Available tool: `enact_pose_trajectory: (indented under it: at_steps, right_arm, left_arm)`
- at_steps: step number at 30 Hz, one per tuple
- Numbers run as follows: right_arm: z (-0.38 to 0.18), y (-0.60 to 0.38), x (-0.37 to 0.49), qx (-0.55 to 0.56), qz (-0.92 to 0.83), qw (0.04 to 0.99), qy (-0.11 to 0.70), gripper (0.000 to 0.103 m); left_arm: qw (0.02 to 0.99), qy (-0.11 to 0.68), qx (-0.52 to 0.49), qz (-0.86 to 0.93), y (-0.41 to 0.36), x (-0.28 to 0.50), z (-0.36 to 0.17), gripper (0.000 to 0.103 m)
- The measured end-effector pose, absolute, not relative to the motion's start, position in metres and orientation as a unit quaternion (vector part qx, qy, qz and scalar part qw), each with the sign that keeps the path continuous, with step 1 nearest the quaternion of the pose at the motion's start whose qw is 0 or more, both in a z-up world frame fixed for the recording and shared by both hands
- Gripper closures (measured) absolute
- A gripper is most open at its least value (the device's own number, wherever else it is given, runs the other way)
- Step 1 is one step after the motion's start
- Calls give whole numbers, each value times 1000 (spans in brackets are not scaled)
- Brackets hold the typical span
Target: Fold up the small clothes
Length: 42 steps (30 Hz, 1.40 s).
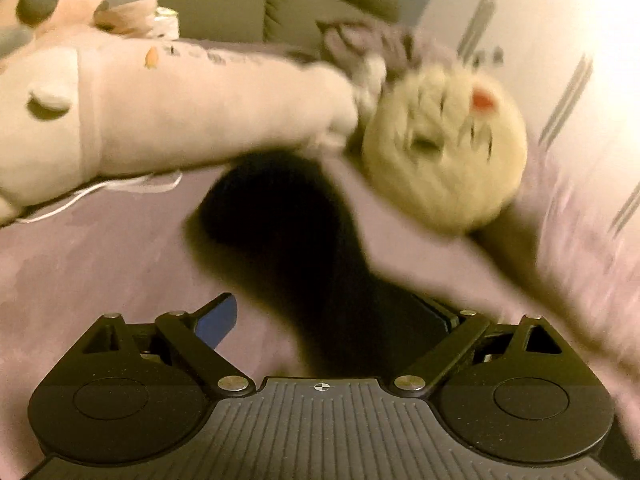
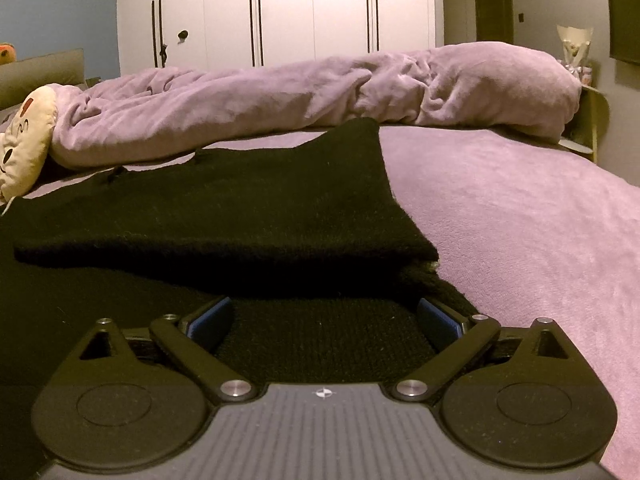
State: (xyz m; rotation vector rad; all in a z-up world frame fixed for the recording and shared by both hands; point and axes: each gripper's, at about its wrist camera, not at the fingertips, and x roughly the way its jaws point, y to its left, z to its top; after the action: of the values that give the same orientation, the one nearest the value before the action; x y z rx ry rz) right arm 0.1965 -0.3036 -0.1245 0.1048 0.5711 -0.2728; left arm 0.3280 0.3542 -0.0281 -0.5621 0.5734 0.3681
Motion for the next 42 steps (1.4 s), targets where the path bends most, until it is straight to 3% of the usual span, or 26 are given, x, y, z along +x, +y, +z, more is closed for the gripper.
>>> enact_pose_trajectory:
  at_steps: [4,7,8,10,14,20,24,26,28,29,33,38,42]
  right_arm:
    - [-125,-302,197,49,-136,949,280,4]
    - [-125,-303,197,49,-136,949,279,4]
    - [-125,-303,197,50,-136,949,279,4]
    - [-125,-304,197,50,-136,949,279,4]
    - [-125,-303,197,50,-136,949,279,4]
    - [-125,-303,197,50,-136,950,278,4]
    - [-125,-303,196,52,-136,950,277,4]
    - [-124,-304,196,55,-135,950,276,4]
    - [-123,-305,195,58,-133,950,275,4]
    - [-122,-305,194,59,-132,951,275,4]
    - [-121,-305,194,58,-132,950,278,4]
    - [-107,-296,205,49,-151,936,313,4]
    - [-81,-272,211,171,-81,940,283,10]
  left_arm:
    - [875,293,-327,205,388,369,-34,7]
    - [856,309,-362,199,405,390,-43,45]
    - [851,310,-376,195,410,392,-45,50]
    - [844,308,-393,195,417,395,-49,86]
    - [880,297,-317,193,393,391,-31,90]
    - [963,249,-83,61,251,371,26,90]
    - [960,274,28,-55,133,347,14,85]
    - [952,284,66,-89,89,334,-7,71]
    - [943,307,73,-104,62,319,-28,27]
    - [939,317,74,-110,54,310,-36,21]
    - [935,333,58,-108,57,267,-56,19]
    - [934,356,8,14,117,227,-68,17]
    - [917,387,-55,83,158,213,-80,17]
